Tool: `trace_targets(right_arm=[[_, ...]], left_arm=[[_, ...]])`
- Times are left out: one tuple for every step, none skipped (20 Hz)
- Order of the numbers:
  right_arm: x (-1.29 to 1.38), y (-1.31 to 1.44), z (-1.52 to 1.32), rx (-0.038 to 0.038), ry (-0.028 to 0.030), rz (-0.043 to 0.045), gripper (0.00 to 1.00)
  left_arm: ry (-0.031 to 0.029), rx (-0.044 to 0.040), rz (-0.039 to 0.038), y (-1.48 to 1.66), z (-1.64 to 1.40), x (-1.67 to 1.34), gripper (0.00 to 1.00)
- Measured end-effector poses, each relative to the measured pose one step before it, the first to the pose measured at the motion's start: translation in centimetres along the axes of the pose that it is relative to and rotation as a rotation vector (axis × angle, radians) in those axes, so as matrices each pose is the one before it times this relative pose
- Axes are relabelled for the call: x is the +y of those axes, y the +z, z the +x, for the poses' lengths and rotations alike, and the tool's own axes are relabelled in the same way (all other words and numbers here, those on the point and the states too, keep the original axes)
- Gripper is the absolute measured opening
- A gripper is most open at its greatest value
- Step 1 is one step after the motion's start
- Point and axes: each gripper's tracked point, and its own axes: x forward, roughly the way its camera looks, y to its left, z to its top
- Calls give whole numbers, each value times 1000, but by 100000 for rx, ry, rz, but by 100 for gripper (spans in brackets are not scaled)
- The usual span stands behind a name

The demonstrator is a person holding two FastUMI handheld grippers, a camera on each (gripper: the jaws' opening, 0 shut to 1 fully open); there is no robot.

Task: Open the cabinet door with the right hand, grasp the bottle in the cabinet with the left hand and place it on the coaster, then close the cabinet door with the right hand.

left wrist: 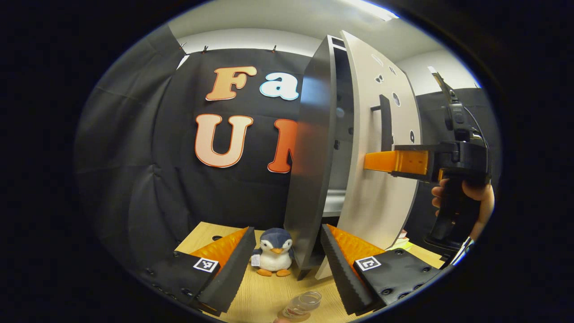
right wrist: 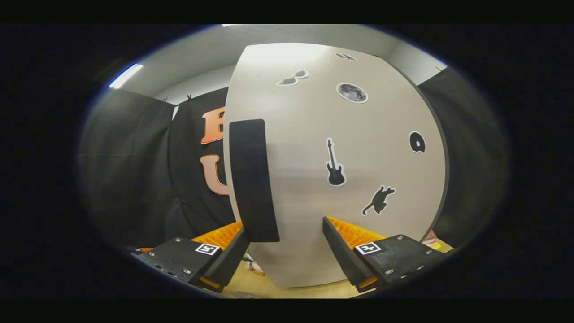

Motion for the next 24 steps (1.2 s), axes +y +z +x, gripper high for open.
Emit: trace_targets(right_arm=[[34, -14, 205, 123, -285, 165, 94], [58, 48, 73, -409, -925, -121, 92], [-37, -47, 154, -221, -1166, -699, 94], [3, -57, 156, -439, -1169, -1749, 95], [-33, -80, 250, -362, -1175, -2332, 94], [0, -173, 130, -191, -1133, -2576, 95], [-72, -214, 343, -211, -1235, -2115, 95], [-31, -135, 307, -329, -1141, -1433, 95], [25, -33, 90, -424, -1188, -750, 93], [-16, -57, 164, -188, -869, -186, 93], [-43, 23, 44, -146, -755, 464, 95], [-27, 21, 98, -168, -607, 1196, 95], [-65, 66, 133, -250, -455, 1339, 95], [-32, 38, 29, -78, -176, 1217, 95], [-56, 52, 154, -132, -249, 1146, 95], [-67, -1, 115, 39, -322, 874, 95], [-97, -21, 234, -150, -395, 624, 95], [-60, -35, 135, -89, -371, 277, 95], [-17, -26, 99, -443, -330, -304, 95], [-24, -72, -80, 90, -46, -1007, 95], [155, -33, -12, -360, 490, -1388, 95], [75, -170, -24, 447, 802, -987, 95], [292, -285, -159, 902, 1929, -365, 95], [477, -262, -426, 1149, 2373, 460, 95]], left_arm=[[-275, 224, 16, -92, 61, -13, 96], [-255, 323, -73, -149, 102, -29, 96], [-317, 377, 51, -44, 52, -36, 96], [25, 151, 142, 59, -18, 113, 96], [5, 44, 210, 28, 4, 66, 96], [207, -289, 168, 136, -45, 87, 95], [99, -141, 104, 77, -74, 68, 95], [80, -92, 32, -19, -3, 121, 95], [-83, 149, -41, -33, -100, 33, 95], [-311, 425, -53, -107, -34, 133, 96], [-756, 421, -39, -31, 105, 62, 96], [-1206, 515, 197, -8, -55, -36, 95], [-1119, 500, 453, -49, 74, 13, 95], [-1356, 273, 315, 2, 32, 79, 95], [-1437, -308, 270, 66, 16, -193, 95], [-1003, -166, 480, 86, 38, -24, 95], [-1039, -160, 275, 115, 31, -26, 95], [-1400, -100, -765, 155, 94, -76, 95], [-978, -325, -1625, 143, 3, -168, 95], [-339, -443, -1468, 164, -145, -47, 95], [479, -238, -474, 212, -92, 102, 94], [1083, -644, 554, 302, -71, 207, 95], [1548, -781, 1006, 296, -209, 218, 95], [1336, -397, 858, 151, -267, 72, 94]])
